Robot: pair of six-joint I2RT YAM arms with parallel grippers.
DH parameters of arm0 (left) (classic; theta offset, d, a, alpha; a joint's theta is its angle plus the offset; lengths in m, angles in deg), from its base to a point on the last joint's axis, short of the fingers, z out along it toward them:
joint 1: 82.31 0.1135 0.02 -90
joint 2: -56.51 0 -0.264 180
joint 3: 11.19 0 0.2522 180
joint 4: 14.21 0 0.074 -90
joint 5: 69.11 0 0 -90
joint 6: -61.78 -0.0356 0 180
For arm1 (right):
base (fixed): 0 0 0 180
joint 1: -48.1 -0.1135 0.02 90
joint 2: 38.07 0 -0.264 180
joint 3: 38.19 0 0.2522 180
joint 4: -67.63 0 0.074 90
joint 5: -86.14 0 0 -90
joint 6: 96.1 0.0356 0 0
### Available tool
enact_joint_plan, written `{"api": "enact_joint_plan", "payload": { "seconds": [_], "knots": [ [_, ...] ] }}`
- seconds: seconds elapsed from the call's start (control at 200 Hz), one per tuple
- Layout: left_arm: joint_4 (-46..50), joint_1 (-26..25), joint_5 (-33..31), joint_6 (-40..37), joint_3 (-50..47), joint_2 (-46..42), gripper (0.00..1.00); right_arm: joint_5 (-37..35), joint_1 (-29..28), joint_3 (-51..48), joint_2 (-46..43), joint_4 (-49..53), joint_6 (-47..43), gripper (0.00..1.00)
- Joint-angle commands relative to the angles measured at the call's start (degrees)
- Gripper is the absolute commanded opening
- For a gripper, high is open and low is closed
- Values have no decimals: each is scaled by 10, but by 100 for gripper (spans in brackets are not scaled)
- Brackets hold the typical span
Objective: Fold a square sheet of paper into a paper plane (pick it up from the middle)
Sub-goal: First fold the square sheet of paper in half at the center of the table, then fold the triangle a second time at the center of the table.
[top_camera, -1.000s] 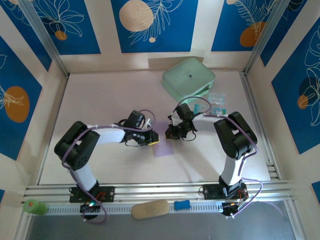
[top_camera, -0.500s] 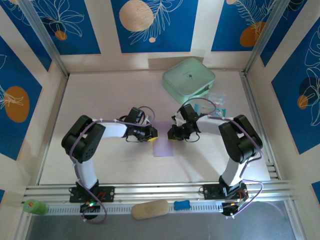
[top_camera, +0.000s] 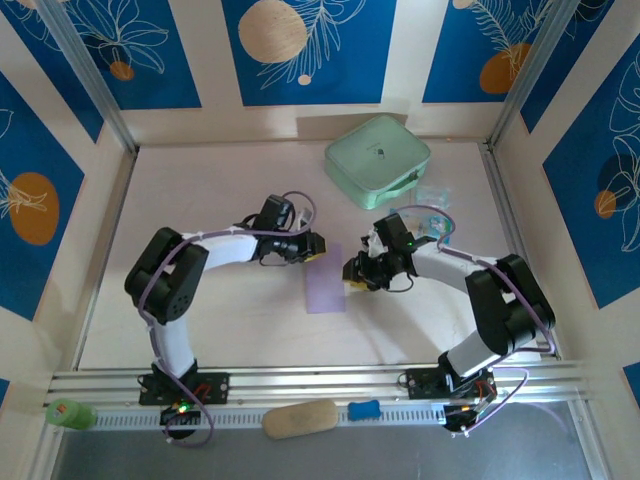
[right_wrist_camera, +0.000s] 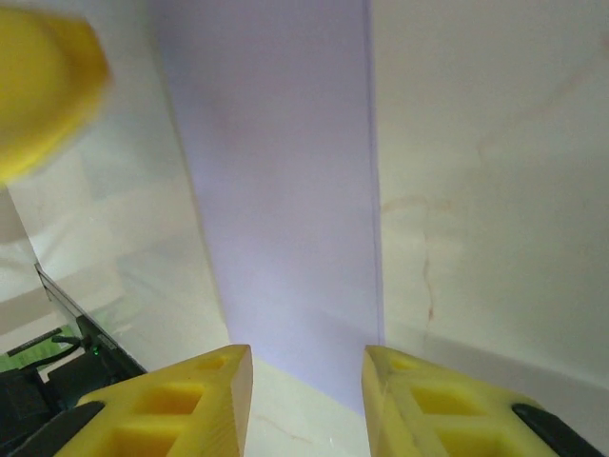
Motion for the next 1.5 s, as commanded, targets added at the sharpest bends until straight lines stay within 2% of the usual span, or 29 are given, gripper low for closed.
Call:
{"api": "enact_joint_plan", "payload": {
  "seconds": [0.0, 0.23, 0.365, 0.655, 0.795, 1.12, 1.495],
  "knots": [
    [17, 16, 7, -22, 24, 39, 22, 25, -18, -21, -18, 6, 51, 38],
    [26, 28, 11, -40, 59, 92, 22, 18, -56, -52, -33, 1, 87, 40],
    [42, 30, -9, -37, 38, 102, 21, -4, -61, -61, -35, 13, 103, 41],
    [28, 30, -17, -25, -14, 93, 20, 14, -63, -67, -22, -15, 120, 41],
    [31, 30, -17, -23, -12, 94, 19, 23, -67, -70, -9, -38, 130, 38],
    [37, 30, -18, -22, -14, 88, 19, 19, -81, -62, 26, -55, 145, 36],
    [32, 29, -14, -18, -13, 89, 19, 15, -85, -44, 8, -86, 146, 37]
  ]
}}
